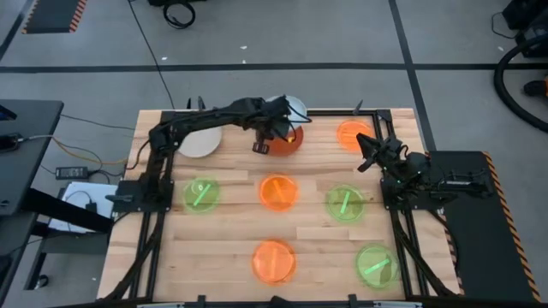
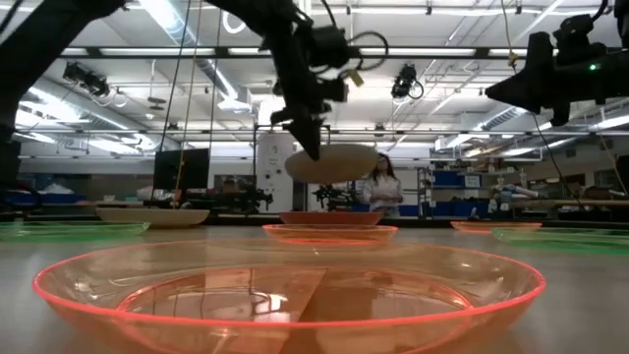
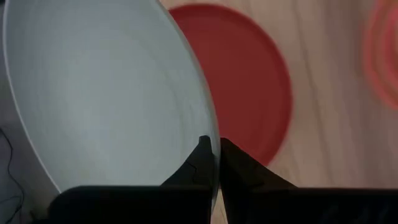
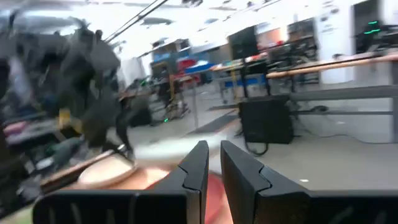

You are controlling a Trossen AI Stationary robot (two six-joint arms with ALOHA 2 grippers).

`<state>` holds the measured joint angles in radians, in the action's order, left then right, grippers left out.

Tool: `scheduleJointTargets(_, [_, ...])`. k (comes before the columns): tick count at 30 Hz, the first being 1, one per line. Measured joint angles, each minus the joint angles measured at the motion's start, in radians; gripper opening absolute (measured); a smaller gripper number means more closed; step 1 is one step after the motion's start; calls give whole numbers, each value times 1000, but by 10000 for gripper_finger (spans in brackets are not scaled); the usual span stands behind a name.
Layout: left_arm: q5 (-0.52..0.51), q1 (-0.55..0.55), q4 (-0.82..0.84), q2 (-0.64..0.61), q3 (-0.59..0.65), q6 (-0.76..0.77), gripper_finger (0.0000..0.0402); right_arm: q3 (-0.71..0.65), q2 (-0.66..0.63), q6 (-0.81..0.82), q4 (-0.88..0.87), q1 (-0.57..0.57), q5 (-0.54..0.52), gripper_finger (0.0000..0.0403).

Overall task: Stack plastic plates
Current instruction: Stack the light blue plate on top of the dark orange plate

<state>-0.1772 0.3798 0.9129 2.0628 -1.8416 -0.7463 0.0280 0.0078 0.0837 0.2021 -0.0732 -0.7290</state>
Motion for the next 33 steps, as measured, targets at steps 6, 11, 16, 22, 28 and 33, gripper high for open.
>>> scheduleJointTargets(6, [-1,-10,-34,78,0,-22,16,0,0,10,-10,-3,36,54])
scheduleJointTargets(11, [-22,-40,-1,135,0,12,16,0,3,11,-31,-3,66,54])
scheduleJointTargets(16, [-26,-70,-2,151,0,87,16,0,3,2,-31,-3,66,54])
scheduleJointTargets(22, [-29,-81,-2,151,0,135,16,0,3,0,-31,-3,66,54])
scheduleJointTargets(28, [-130,-82,-69,151,45,159,16,0,3,7,-31,-3,67,54])
scheduleJointTargets(33, [-139,-88,-99,151,108,161,15,0,3,21,-20,-3,68,54])
